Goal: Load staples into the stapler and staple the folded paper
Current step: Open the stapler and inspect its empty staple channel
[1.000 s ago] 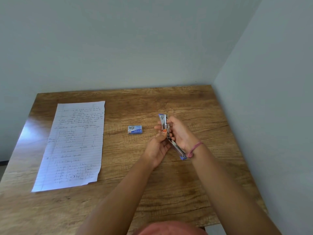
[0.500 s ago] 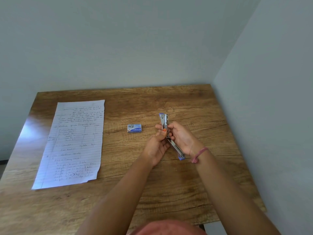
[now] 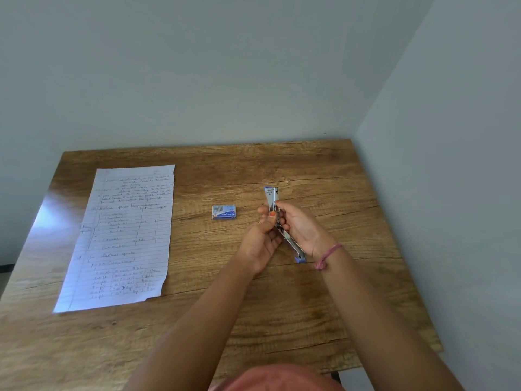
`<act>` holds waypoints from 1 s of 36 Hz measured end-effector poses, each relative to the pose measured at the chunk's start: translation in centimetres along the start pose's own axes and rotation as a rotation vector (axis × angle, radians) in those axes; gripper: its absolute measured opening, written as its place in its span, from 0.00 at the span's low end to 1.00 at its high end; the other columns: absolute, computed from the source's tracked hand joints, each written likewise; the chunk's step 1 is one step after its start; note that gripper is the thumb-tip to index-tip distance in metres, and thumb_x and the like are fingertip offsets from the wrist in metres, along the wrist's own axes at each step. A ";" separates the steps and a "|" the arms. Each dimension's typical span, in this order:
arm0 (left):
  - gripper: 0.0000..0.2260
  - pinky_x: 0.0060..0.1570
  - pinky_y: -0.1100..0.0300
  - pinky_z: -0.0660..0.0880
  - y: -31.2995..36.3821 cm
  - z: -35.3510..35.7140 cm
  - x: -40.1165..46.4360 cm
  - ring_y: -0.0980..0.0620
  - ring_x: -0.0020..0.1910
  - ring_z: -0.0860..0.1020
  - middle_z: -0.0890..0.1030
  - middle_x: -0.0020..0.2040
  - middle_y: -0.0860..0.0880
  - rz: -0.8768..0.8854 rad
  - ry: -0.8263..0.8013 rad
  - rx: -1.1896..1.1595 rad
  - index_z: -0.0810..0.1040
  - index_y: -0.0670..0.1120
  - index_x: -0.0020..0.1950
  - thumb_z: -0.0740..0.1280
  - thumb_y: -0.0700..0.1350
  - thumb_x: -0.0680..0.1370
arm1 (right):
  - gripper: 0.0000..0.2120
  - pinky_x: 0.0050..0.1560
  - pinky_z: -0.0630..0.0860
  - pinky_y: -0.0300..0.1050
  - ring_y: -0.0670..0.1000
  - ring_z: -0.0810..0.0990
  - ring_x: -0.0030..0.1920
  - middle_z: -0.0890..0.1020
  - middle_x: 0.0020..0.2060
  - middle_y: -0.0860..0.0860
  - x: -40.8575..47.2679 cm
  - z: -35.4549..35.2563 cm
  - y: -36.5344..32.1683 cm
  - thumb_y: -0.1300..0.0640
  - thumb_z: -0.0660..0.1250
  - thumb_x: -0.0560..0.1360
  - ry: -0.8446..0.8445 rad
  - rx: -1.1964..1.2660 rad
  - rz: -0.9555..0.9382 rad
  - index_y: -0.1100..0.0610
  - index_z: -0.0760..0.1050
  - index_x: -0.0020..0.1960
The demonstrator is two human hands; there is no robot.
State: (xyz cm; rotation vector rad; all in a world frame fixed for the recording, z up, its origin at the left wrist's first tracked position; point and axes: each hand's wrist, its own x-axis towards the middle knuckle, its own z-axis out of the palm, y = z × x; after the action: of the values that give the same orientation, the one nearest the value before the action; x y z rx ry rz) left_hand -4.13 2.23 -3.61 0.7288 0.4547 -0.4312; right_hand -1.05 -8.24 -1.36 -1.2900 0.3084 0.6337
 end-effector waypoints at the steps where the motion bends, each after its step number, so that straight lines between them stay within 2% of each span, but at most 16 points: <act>1: 0.07 0.42 0.63 0.78 0.0 0.0 0.0 0.55 0.39 0.79 0.81 0.41 0.48 -0.001 0.001 0.000 0.77 0.42 0.54 0.60 0.39 0.81 | 0.19 0.40 0.74 0.35 0.47 0.75 0.43 0.80 0.51 0.57 0.0 0.0 0.0 0.54 0.54 0.83 -0.006 0.015 0.002 0.64 0.80 0.56; 2: 0.07 0.42 0.62 0.78 0.0 0.0 0.0 0.55 0.39 0.79 0.81 0.41 0.48 -0.001 0.001 -0.002 0.77 0.42 0.54 0.60 0.39 0.81 | 0.18 0.42 0.75 0.35 0.48 0.76 0.44 0.80 0.51 0.57 -0.1 -0.1 0.1 0.54 0.55 0.83 -0.013 0.027 0.006 0.62 0.81 0.55; 4: 0.07 0.42 0.62 0.78 0.0 0.0 0.0 0.55 0.37 0.80 0.81 0.40 0.48 0.000 -0.007 -0.006 0.77 0.42 0.53 0.60 0.39 0.81 | 0.18 0.38 0.75 0.34 0.46 0.76 0.42 0.81 0.48 0.55 -0.1 -0.1 0.1 0.54 0.54 0.82 -0.018 0.020 0.009 0.62 0.81 0.53; 8: 0.07 0.42 0.63 0.79 0.1 0.0 -0.1 0.55 0.38 0.80 0.82 0.39 0.49 0.001 -0.023 0.000 0.78 0.42 0.52 0.60 0.39 0.81 | 0.19 0.38 0.68 0.37 0.46 0.74 0.40 0.81 0.47 0.55 0.3 0.1 -0.4 0.52 0.53 0.81 -0.007 -0.025 0.018 0.62 0.79 0.56; 11: 0.07 0.41 0.63 0.79 0.1 0.0 -0.1 0.55 0.37 0.81 0.83 0.38 0.49 0.000 -0.026 -0.004 0.78 0.42 0.50 0.60 0.39 0.81 | 0.20 0.30 0.63 0.36 0.44 0.74 0.36 0.83 0.46 0.52 0.5 0.4 -1.0 0.50 0.52 0.80 0.024 -0.043 0.045 0.60 0.76 0.59; 15: 0.07 0.42 0.62 0.79 0.2 0.0 -0.2 0.55 0.37 0.80 0.82 0.39 0.49 -0.005 -0.029 -0.005 0.78 0.42 0.51 0.60 0.38 0.81 | 0.24 0.31 0.61 0.38 0.46 0.76 0.38 0.83 0.44 0.52 0.8 0.4 -1.5 0.49 0.52 0.80 0.019 -0.058 0.081 0.64 0.76 0.62; 20: 0.07 0.44 0.62 0.77 0.2 0.2 -0.2 0.55 0.38 0.79 0.81 0.38 0.49 -0.004 -0.030 0.009 0.78 0.42 0.50 0.60 0.39 0.81 | 0.23 0.27 0.62 0.37 0.47 0.76 0.37 0.84 0.43 0.52 1.0 0.2 -1.8 0.49 0.54 0.79 0.023 -0.060 0.092 0.64 0.78 0.60; 25: 0.07 0.41 0.63 0.79 0.1 0.2 -0.1 0.56 0.36 0.80 0.82 0.38 0.49 0.007 -0.031 -0.002 0.78 0.42 0.50 0.60 0.38 0.81 | 0.21 0.26 0.63 0.35 0.46 0.77 0.37 0.85 0.44 0.52 1.1 0.3 -1.7 0.52 0.54 0.78 0.046 -0.056 0.079 0.64 0.78 0.60; 31: 0.08 0.39 0.63 0.79 0.1 0.1 -0.1 0.55 0.36 0.81 0.82 0.38 0.49 0.013 -0.037 -0.001 0.78 0.43 0.51 0.59 0.38 0.81 | 0.19 0.31 0.60 0.39 0.48 0.74 0.36 0.84 0.49 0.56 0.9 0.4 -0.6 0.59 0.54 0.77 0.069 -0.011 0.023 0.66 0.76 0.61; 36: 0.07 0.41 0.63 0.79 0.1 0.3 -0.2 0.54 0.38 0.79 0.81 0.38 0.49 0.007 -0.023 0.015 0.77 0.43 0.53 0.59 0.38 0.81 | 0.18 0.34 0.63 0.39 0.50 0.75 0.40 0.83 0.52 0.59 0.6 0.0 -0.2 0.62 0.54 0.77 0.032 0.058 0.006 0.67 0.74 0.62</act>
State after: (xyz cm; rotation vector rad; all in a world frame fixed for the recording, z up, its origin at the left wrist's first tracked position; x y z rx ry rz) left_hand -4.20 2.13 -3.28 0.7387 0.4273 -0.4363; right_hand -0.47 -8.10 -1.46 -1.2453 0.3548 0.6056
